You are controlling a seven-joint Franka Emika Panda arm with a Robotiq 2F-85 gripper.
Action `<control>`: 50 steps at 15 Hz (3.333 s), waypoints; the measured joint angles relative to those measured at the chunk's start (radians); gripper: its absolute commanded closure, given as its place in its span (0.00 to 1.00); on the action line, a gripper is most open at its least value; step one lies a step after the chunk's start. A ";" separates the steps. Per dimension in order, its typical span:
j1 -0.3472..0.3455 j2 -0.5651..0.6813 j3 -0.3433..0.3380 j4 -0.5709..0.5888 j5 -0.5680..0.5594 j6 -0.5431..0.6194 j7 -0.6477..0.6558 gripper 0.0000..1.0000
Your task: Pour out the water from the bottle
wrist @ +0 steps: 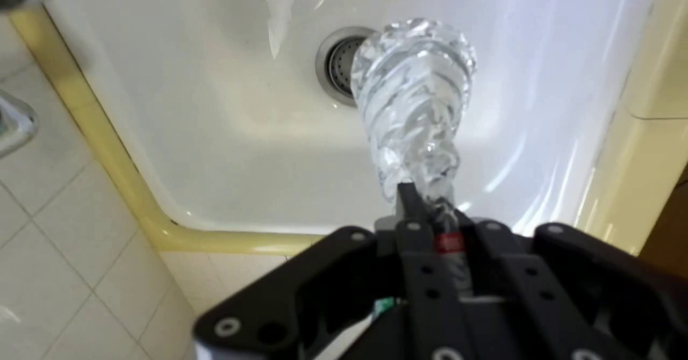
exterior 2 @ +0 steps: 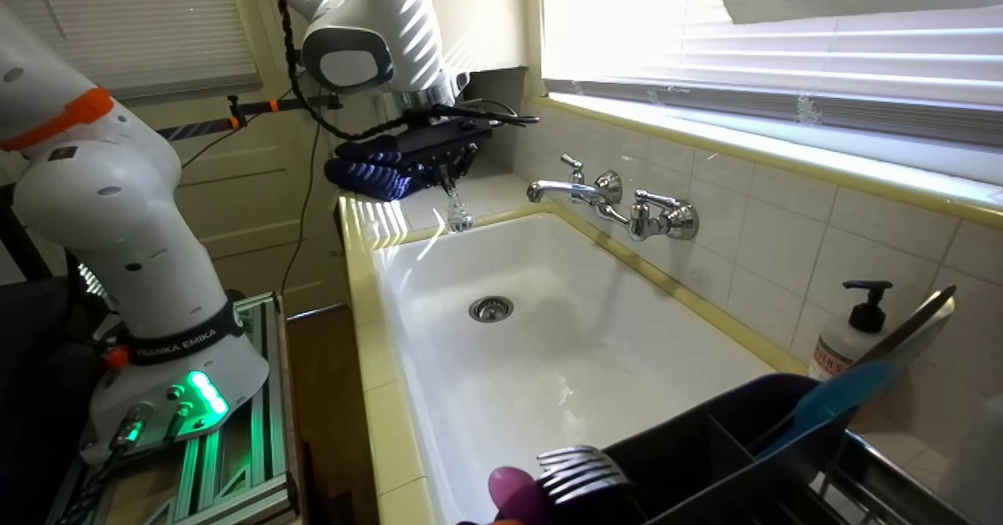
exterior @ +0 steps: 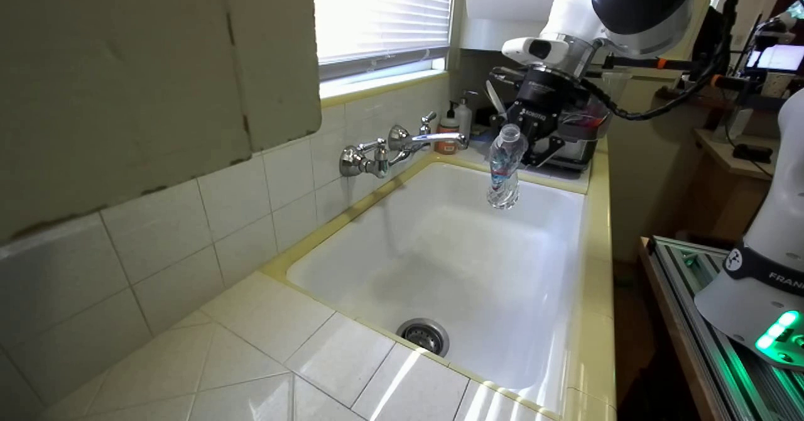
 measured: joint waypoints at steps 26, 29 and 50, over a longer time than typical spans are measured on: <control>-0.037 -0.045 -0.117 0.044 -0.475 -0.239 0.404 0.98; -0.057 -0.042 -0.117 0.055 -0.568 -0.239 0.455 0.98; -0.101 0.079 -0.064 0.216 -1.174 -0.511 0.678 0.98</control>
